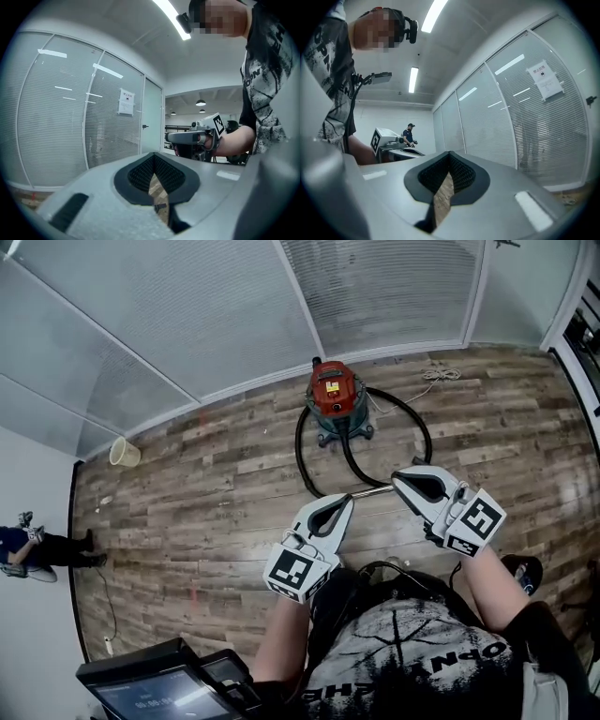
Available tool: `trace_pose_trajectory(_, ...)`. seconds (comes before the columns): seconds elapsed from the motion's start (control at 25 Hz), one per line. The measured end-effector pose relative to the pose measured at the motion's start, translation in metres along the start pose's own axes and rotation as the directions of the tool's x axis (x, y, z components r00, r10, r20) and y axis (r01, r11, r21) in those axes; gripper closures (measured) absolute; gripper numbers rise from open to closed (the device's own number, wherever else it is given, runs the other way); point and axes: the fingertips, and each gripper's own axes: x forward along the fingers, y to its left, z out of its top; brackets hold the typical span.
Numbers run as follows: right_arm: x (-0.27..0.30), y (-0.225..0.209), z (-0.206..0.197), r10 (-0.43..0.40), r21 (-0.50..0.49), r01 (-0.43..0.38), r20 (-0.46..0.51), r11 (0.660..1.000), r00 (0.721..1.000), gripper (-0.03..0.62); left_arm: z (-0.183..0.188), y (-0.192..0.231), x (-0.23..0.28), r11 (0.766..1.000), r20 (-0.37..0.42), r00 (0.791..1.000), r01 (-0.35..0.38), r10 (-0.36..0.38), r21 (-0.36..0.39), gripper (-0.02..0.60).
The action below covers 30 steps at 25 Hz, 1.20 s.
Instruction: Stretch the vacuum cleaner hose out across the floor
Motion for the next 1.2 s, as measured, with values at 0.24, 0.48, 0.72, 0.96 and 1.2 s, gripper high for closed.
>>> trace_pose_trajectory(0.24,0.03,-0.011,-0.011,-0.003,-0.029,0.001,-0.068,1.0,0.998,0.588,-0.003,0.036,0.018,0.998,0.017,0.998,0.053,-0.053,-0.017,0.581)
trace_pose_trajectory(0.48,0.109,-0.067,-0.027,-0.079,-0.007,0.079,-0.15,0.997,0.986,0.588,-0.008,0.135,0.051,0.985,0.047,0.986,0.16,-0.158,-0.056,0.581)
trace_pose_trajectory(0.72,0.157,-0.114,-0.026,-0.171,-0.059,0.162,-0.199,0.985,0.965,0.588,-0.011,0.194,0.076,0.961,0.035,0.963,0.269,-0.267,-0.059,0.581)
trace_pose_trajectory(0.96,0.172,-0.139,-0.057,-0.192,-0.095,0.171,-0.299,0.981,0.935,0.588,-0.029,0.218,0.093,0.952,-0.026,0.953,0.298,-0.3,-0.078,0.581)
trace_pose_trajectory(1.2,0.16,-0.175,-0.109,-0.105,-0.09,0.076,-0.376,0.993,0.921,0.586,-0.052,0.222,0.136,0.961,-0.036,0.965,0.257,-0.261,-0.103,0.581)
